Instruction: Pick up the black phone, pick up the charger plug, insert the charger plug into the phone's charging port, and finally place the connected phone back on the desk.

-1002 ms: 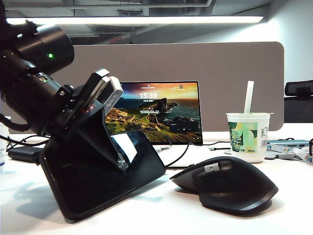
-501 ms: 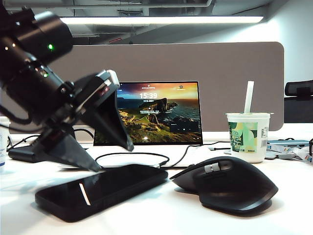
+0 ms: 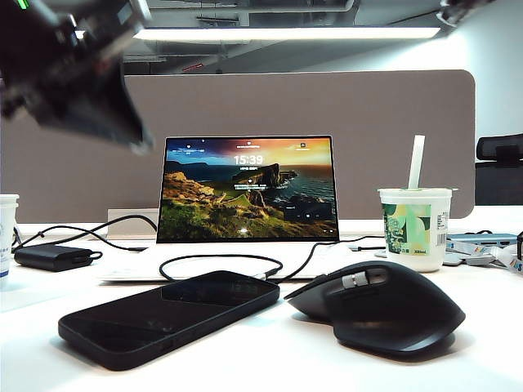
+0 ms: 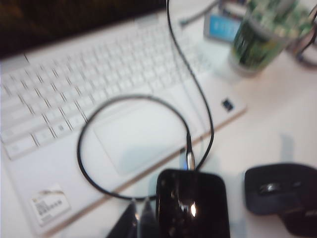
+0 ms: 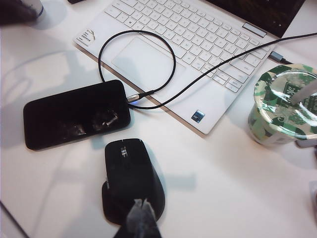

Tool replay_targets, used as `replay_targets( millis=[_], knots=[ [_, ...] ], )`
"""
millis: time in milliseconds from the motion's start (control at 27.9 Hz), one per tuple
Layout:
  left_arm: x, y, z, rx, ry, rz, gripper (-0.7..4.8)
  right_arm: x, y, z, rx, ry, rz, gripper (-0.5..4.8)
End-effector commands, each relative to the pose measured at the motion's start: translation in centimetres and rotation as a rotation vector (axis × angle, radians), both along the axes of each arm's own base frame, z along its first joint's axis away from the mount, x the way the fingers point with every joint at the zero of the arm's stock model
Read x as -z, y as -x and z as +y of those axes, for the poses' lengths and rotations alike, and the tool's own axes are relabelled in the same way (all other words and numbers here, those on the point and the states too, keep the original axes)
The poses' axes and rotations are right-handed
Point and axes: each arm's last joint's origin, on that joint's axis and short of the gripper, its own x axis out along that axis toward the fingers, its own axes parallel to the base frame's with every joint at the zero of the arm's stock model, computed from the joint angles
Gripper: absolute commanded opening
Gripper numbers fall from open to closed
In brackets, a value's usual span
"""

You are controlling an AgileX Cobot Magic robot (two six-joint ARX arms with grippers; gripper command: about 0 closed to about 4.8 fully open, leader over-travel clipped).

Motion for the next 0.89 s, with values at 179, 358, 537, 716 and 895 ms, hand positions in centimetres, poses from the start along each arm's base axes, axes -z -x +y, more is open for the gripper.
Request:
replay_targets(
  millis=[179,358,537,716,895],
  knots=[
    [-4.8,4.2,2.8,-0.118,0.001,-0.289,-0.06,2.7,3.1,-2.2,0.108,-0.076,-0.323,-0.01],
    [-6.0,7.2,4.7,-0.161,0.007,-0.372,-0.06,4.5,4.3,-3.1,0.153,-0.065,-0.357,-0.01],
    [-5.5,9.8,6.2,-0.178,0.035,-0.468,-0.06,5.6,5.2,-3.6,0.165,-0.073,-0.39,-0.01],
    [-3.6,12.0,7.4,-0.183,0.054,-0.479,-0.06,6.6,5.9,-4.1,0.17,-0.104,-0.512,-0.01],
    [-0.9,13.1,8.0,-0.19,0.096,-0.537,-0.06,8.8,6.6,-4.5,0.171,-0.114,-0.526,0.0]
  ],
)
